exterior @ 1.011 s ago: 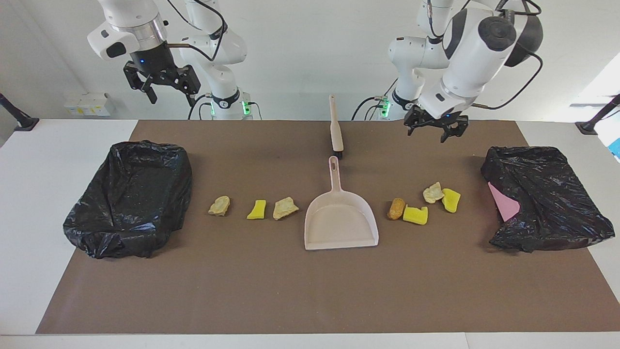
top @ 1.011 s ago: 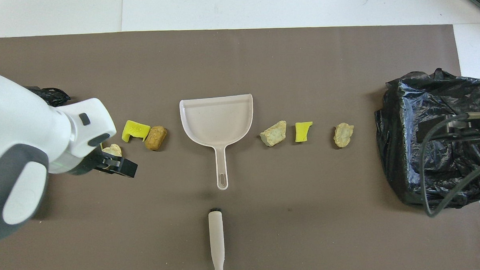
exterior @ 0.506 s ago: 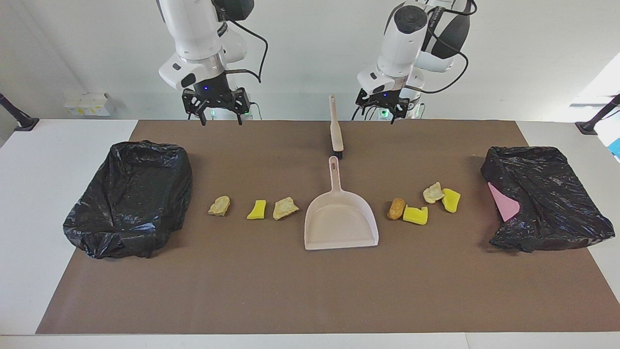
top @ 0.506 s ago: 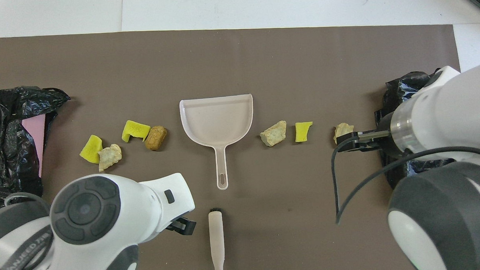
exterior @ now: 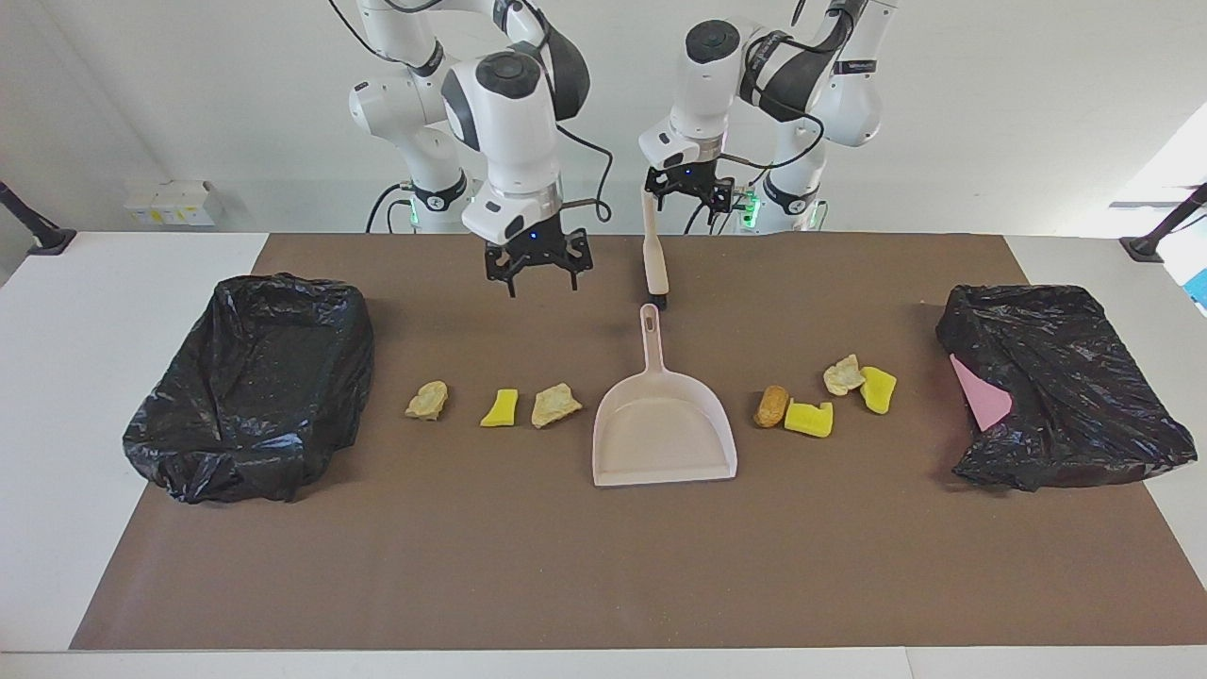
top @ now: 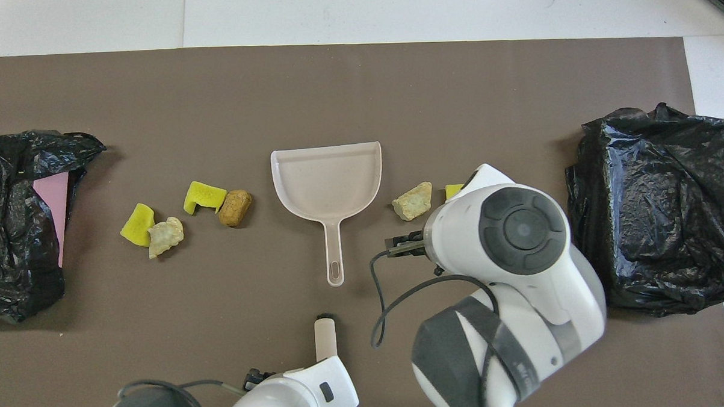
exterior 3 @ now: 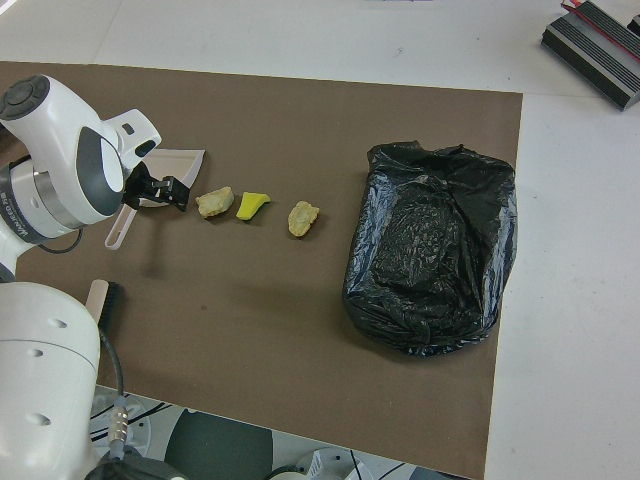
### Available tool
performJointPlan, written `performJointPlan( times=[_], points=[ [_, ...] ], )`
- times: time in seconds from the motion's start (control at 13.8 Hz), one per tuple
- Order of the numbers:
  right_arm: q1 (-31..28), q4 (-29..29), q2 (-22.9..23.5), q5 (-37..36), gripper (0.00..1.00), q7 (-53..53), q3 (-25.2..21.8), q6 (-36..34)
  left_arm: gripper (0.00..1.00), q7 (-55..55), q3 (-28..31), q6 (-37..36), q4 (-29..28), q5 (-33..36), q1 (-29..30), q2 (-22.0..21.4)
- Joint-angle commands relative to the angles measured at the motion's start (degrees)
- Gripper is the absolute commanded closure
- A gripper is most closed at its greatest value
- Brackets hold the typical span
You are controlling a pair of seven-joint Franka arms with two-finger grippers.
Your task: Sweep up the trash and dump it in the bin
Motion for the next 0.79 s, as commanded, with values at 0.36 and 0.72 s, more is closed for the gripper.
performJointPlan(
  times=[0.36,0.72],
  points=[
    [8.01,5.02,12.17,0.99,0.0,10.88,-0.29,6.61,0.0,-16.78,0.6,16.16,-13.44,-0.35,-13.1,-1.26],
    [9.77,9.24,17.72,1.16,0.0,11.06,-0.38,10.22,0.0,-22.23,0.25,17.05,-13.72,-0.35,-13.99,0.15]
  ],
)
